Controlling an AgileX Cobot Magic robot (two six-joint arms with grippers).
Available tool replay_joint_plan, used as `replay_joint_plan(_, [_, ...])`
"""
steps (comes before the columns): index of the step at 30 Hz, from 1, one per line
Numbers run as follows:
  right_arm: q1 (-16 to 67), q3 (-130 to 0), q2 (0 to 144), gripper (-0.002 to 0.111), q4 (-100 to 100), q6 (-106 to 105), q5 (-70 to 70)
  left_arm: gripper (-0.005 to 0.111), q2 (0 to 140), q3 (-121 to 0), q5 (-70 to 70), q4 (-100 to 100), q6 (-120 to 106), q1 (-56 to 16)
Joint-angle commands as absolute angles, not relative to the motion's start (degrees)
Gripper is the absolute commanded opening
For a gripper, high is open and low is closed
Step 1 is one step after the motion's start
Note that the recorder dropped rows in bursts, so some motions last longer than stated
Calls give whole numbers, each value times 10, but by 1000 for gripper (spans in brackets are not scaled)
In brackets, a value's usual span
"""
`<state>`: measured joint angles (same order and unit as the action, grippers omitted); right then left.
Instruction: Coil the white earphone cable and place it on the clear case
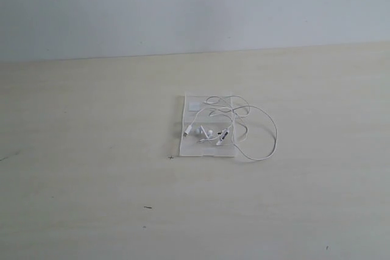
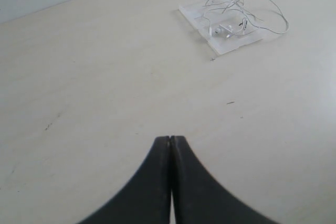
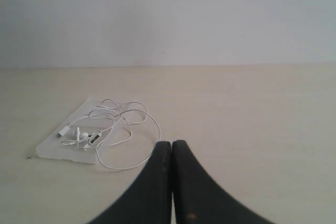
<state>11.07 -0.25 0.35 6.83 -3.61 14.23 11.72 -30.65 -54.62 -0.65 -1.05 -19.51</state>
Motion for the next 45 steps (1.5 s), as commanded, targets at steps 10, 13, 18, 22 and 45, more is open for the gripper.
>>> replay_joint_plan(10, [67, 0, 0, 0, 69, -21, 156, 0, 113, -307, -543, -7, -8, -193])
replay_joint_plan(13, [67, 0, 0, 0, 74, -8, 160, 0, 113, -307, -543, -7, -8, -193])
replay_joint_plan(18, [67, 0, 0, 0, 77, 4, 160, 0, 113, -307, -543, -7, -8, -193])
replay_joint_plan(22, [67, 0, 0, 0, 78, 3, 160, 0, 113, -307, -543, -7, -8, -193])
replay_joint_plan(45, [67, 0, 0, 0, 78, 5, 160, 0, 113, -307, -543, -7, -8, -193])
